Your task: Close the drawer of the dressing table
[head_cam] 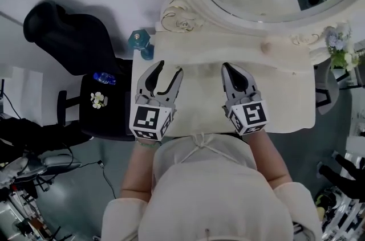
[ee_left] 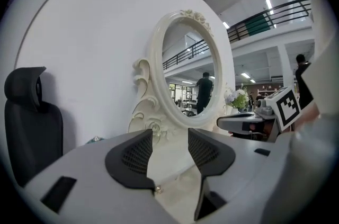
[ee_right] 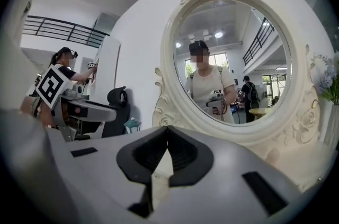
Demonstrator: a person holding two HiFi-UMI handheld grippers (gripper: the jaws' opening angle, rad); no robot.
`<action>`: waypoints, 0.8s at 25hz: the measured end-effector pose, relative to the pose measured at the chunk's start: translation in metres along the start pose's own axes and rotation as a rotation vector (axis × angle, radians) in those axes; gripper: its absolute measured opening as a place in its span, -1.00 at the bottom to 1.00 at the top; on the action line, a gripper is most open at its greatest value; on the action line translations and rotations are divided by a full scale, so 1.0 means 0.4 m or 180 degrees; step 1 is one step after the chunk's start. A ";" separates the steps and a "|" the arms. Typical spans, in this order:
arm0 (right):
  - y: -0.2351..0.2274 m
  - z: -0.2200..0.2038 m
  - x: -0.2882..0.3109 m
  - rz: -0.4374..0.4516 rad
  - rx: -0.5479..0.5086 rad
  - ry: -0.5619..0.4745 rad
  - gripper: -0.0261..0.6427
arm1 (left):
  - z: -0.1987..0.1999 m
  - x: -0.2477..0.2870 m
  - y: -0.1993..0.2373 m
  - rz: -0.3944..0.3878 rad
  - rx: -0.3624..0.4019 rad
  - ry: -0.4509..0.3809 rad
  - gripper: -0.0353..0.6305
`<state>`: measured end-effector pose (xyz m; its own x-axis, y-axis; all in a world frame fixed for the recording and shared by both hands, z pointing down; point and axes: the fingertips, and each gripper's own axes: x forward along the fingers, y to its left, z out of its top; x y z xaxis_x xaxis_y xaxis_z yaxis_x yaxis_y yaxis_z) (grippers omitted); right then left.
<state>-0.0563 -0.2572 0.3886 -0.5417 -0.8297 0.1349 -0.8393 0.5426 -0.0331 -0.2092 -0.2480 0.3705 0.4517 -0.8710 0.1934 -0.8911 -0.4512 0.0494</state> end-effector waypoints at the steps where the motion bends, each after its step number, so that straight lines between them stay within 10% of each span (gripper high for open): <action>1: 0.001 0.011 -0.007 0.0004 -0.0025 -0.0025 -0.90 | 0.022 -0.009 -0.004 0.0001 0.0036 -0.0060 -0.24; 20: 0.023 0.127 -0.090 0.0191 -0.0489 -0.0390 -0.91 | 0.145 -0.108 -0.042 -0.0118 0.0254 -0.0471 -0.83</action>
<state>-0.0468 -0.2289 0.3331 -0.5999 -0.7999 0.0156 -0.7936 0.5974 0.1152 -0.2111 -0.2140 0.3044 0.4911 -0.8699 0.0463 -0.8700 -0.4925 -0.0253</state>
